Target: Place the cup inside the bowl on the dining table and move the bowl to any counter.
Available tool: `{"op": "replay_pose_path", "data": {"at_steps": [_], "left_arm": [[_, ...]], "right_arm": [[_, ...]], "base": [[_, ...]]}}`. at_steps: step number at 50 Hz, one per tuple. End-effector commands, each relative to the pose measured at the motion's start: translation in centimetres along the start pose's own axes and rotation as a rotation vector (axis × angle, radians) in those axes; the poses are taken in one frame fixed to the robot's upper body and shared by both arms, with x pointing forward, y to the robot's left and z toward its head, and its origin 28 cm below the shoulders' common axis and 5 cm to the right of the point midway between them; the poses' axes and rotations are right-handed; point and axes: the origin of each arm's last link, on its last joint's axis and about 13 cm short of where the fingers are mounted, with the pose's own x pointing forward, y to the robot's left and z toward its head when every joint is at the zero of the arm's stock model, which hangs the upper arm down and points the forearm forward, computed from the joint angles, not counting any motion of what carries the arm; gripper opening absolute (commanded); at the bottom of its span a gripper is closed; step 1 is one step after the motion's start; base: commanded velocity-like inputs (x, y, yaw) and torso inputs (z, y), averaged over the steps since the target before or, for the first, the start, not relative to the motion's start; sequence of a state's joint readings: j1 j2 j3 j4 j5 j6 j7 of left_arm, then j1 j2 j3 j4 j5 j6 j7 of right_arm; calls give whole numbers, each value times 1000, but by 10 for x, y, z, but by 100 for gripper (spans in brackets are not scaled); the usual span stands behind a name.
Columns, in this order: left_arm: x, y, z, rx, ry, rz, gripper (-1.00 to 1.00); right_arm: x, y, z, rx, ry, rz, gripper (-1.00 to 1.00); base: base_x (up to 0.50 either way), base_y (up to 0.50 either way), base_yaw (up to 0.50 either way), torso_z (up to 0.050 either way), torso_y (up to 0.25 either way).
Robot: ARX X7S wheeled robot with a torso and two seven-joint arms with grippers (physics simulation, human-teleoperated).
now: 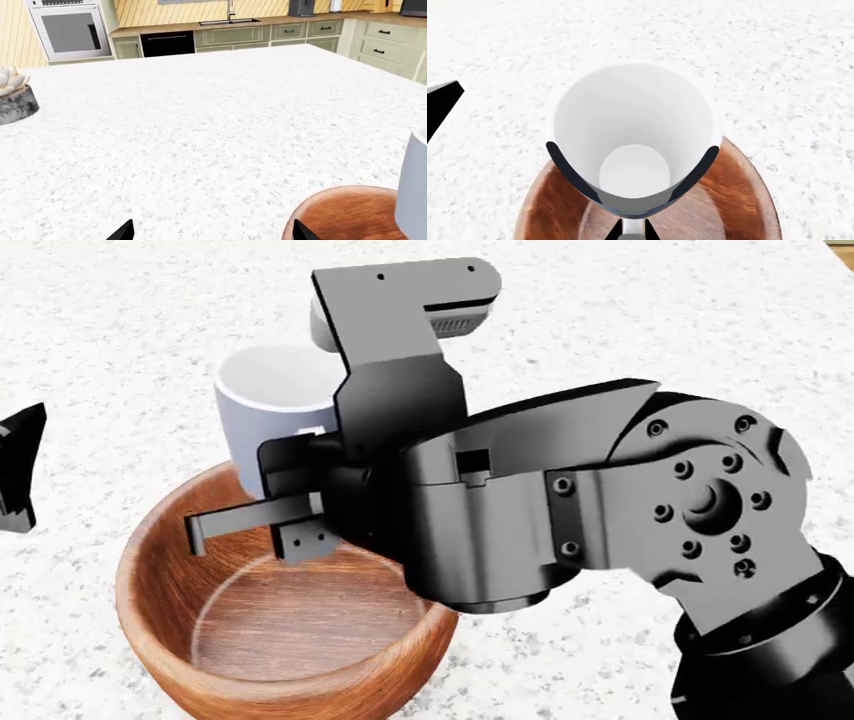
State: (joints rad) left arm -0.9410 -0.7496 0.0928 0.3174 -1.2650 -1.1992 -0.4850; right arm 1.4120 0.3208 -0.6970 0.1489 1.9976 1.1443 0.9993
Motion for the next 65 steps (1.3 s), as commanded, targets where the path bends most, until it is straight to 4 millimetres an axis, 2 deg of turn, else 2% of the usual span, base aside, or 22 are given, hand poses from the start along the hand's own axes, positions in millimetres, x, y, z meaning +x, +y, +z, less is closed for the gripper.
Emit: {"op": "replay_pose_path", "data": {"at_steps": [1, 17, 33, 43, 44, 57, 65], "left_arm": [[0, 1, -3, -5, 1, -1, 100], [-1, 4, -8, -15, 7, 3, 100], [1, 2, -9, -16, 6, 1, 100], [2, 2, -10, -18, 9, -1, 100], [1, 2, -11, -20, 8, -1, 100], [2, 2, -9, -26, 2, -4, 100], [3, 1, -10, -26, 4, -6, 100]], "right_arm": [[11, 12, -16, 6, 83, 60, -100], [22, 9, -32, 24, 156, 18, -100], [28, 8, -39, -1, 178, -13, -100], [27, 9, -36, -7, 173, -19, -100], [27, 9, -35, -5, 171, -19, 100], [24, 9, -31, -13, 160, -32, 100], [2, 7, -2, -22, 45, -45, 100]], "base": [[0, 0, 0, 0, 0], [0, 0, 0, 0, 1], [0, 0, 0, 0, 0], [0, 0, 0, 0, 0], [0, 0, 0, 0, 0], [0, 0, 0, 0, 0], [0, 0, 0, 0, 0]]}}
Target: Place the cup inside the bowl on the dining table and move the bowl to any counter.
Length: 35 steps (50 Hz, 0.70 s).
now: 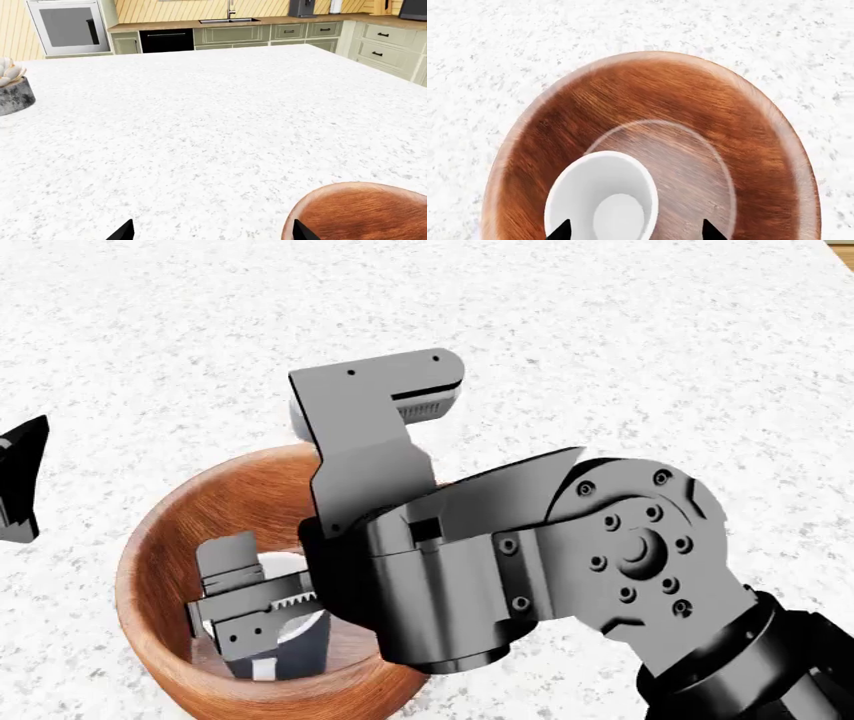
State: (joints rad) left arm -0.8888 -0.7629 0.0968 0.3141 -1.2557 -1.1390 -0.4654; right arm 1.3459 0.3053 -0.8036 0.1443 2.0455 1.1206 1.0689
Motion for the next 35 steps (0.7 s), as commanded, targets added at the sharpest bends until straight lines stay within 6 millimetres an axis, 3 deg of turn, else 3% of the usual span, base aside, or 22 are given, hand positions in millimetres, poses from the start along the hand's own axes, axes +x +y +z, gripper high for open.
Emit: {"op": "replay_pose_path", "data": {"at_steps": [1, 6, 12, 15, 22, 29, 35], "left_arm": [[1, 0, -1, -2, 2, -3, 100], [0, 0, 0, -1, 1, -3, 100], [0, 0, 0, -1, 0, -2, 100], [0, -1, 2, 1, -2, -3, 100], [0, -1, -1, -3, 0, -4, 100], [0, -4, 0, 1, -5, -6, 100], [-2, -2, -2, -3, -1, -8, 100]], "right_arm": [[-27, -3, 25, -4, -114, -18, 100], [-43, -10, 40, -23, -205, -41, 100], [-42, -31, 40, -16, -344, -110, 100], [-39, -43, 30, -45, -287, -79, 100], [-42, -71, 17, 129, -245, -177, 100], [-32, -76, 5, 180, -206, -167, 100], [-12, -79, 0, 249, -162, -120, 100]], "base": [[0, 0, 0, 0, 0], [0, 0, 0, 0, 0], [0, 0, 0, 0, 0], [0, 0, 0, 0, 0], [0, 0, 0, 0, 0], [0, 0, 0, 0, 0], [0, 0, 0, 0, 0]]}}
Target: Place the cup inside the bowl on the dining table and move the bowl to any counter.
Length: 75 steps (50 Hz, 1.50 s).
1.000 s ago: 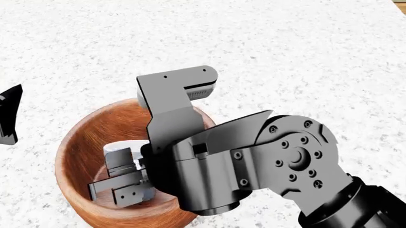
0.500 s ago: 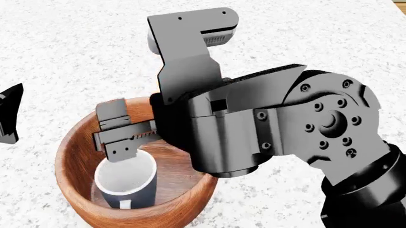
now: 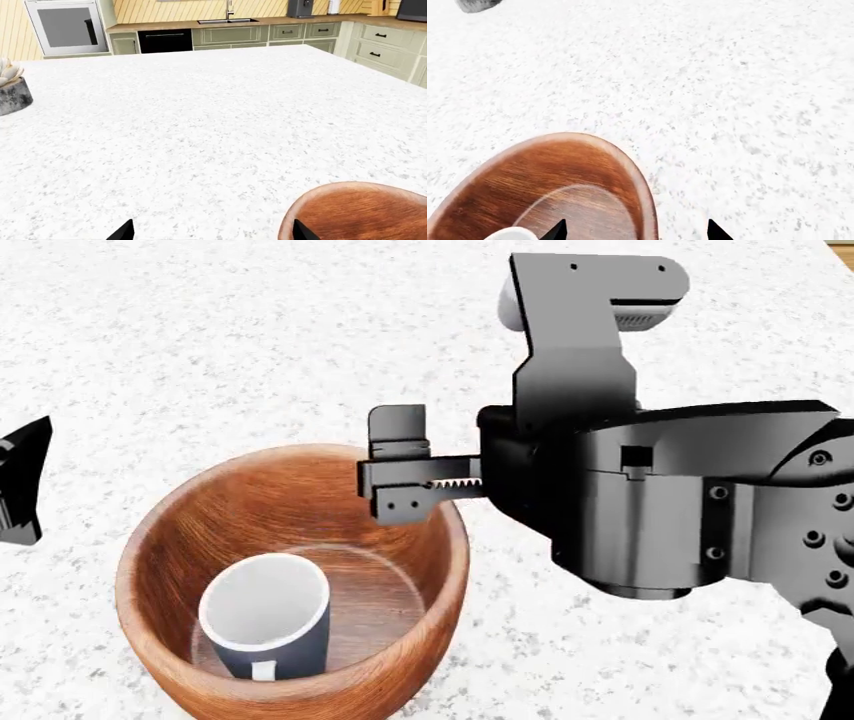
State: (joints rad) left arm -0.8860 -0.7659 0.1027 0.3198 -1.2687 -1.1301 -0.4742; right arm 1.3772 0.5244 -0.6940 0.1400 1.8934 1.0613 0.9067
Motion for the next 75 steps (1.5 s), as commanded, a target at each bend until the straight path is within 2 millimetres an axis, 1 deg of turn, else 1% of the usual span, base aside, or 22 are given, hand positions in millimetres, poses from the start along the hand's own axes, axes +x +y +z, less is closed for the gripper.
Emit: {"op": "replay_pose_path", "data": {"at_steps": [1, 2, 7, 9, 12, 16, 21, 26, 30, 38, 57, 58, 75], "left_arm": [[-1, -1, -2, -2, 1, -3, 100], [0, -3, -1, -1, 0, -1, 100], [-3, 2, 0, -2, -2, 1, 100], [-2, 2, -1, -1, 3, 2, 100], [-2, 1, -1, -2, 1, 2, 100], [-1, 0, -2, -4, 2, 1, 100], [0, -1, -4, -7, 4, 4, 100], [-2, 1, -4, -6, 5, 3, 100], [-4, 5, -4, -10, 4, 5, 100], [-1, 1, -5, -7, 7, 0, 100], [0, 0, -8, -12, 11, -3, 100], [0, 0, -8, -12, 11, -3, 100], [1, -1, -7, -12, 11, -10, 100]], "right_arm": [[19, -12, -14, 105, 58, 9, 100], [22, -11, -14, 111, 63, 16, 100], [34, -10, -14, 128, 81, 43, 100], [43, -10, -16, 139, 87, 51, 100], [50, -9, -17, 138, 101, 69, 100], [56, -9, -19, 140, 109, 74, 100], [64, -9, -28, 167, 123, 80, 100], [69, -9, -34, 172, 127, 81, 100], [69, -11, -37, 173, 133, 74, 100], [69, -12, -44, 165, 153, 59, 100], [68, -9, -43, 108, 164, 63, 100], [68, -9, -44, 107, 163, 65, -100], [69, -10, -40, 145, 120, 53, -100]], "base": [[0, 0, 0, 0, 0], [0, 0, 0, 0, 0], [0, 0, 0, 0, 0], [0, 0, 0, 0, 0], [0, 0, 0, 0, 0], [0, 0, 0, 0, 0], [0, 0, 0, 0, 0], [0, 0, 0, 0, 0], [0, 0, 0, 0, 0], [0, 0, 0, 0, 0], [0, 0, 0, 0, 0], [0, 0, 0, 0, 0], [0, 0, 0, 0, 0]]}}
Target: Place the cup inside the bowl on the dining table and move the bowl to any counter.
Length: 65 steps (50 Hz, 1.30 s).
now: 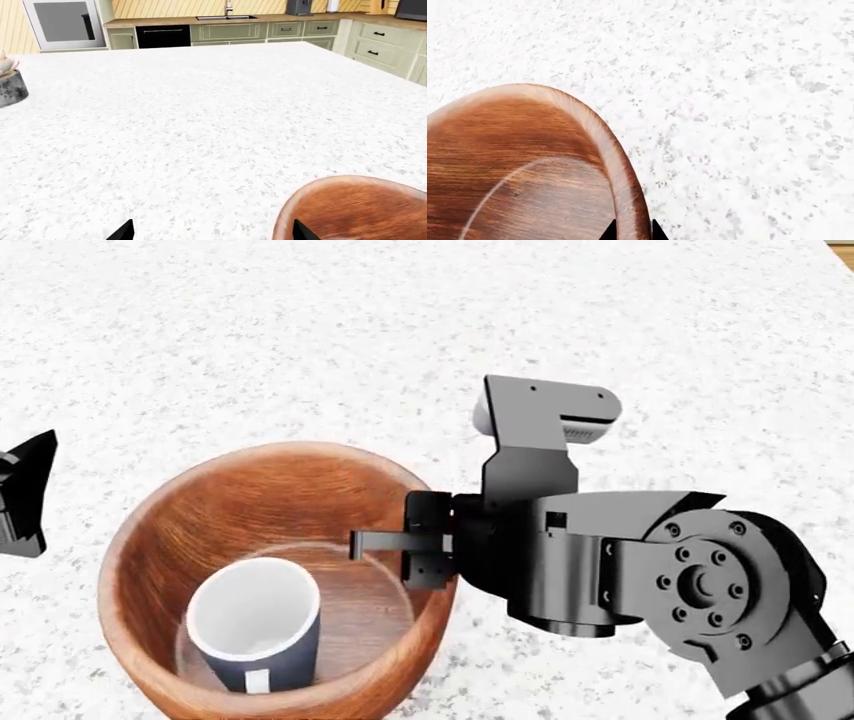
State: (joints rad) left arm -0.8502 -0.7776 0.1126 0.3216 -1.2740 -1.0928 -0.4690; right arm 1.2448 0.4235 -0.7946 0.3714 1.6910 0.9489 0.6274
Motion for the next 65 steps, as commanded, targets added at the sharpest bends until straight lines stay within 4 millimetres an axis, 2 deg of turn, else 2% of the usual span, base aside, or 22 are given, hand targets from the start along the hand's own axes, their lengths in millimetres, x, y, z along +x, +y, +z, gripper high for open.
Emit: {"op": "replay_pose_path", "data": {"at_steps": [1, 9, 18, 30, 34, 42, 49, 65], "left_arm": [[1, 0, 0, 0, 1, -4, 100], [4, -5, -3, -3, 4, -4, 100], [1, -2, 0, -3, -3, -4, 100], [-1, 1, 0, -9, -16, -3, 100], [0, 0, 0, -8, -15, -2, 100], [0, 2, 0, -9, -12, -1, 100], [1, -1, 1, -8, -13, -3, 100], [5, -6, 0, -8, -10, -7, 100]], "right_arm": [[-1, 1, 4, 25, -33, 9, -100], [-10, 2, 15, 43, -84, 12, -100], [-38, 1, 34, 35, -118, -9, -100], [-69, -22, 40, 27, -208, -51, -100], [-72, -30, 41, 35, -278, -71, -100], [-73, -45, 35, 47, -255, -101, -100], [-75, -53, 37, 74, -254, -135, -100], [-73, -61, 38, 78, -265, -163, -100]], "base": [[0, 0, 0, 0, 0], [0, 0, 0, 0, 1], [0, 0, 0, 0, 0], [0, 0, 0, 0, 0], [0, 0, 0, 0, 0], [0, 0, 0, 0, 1], [0, -24, 0, 0, 0], [1, -431, 0, 0, 1]]}}
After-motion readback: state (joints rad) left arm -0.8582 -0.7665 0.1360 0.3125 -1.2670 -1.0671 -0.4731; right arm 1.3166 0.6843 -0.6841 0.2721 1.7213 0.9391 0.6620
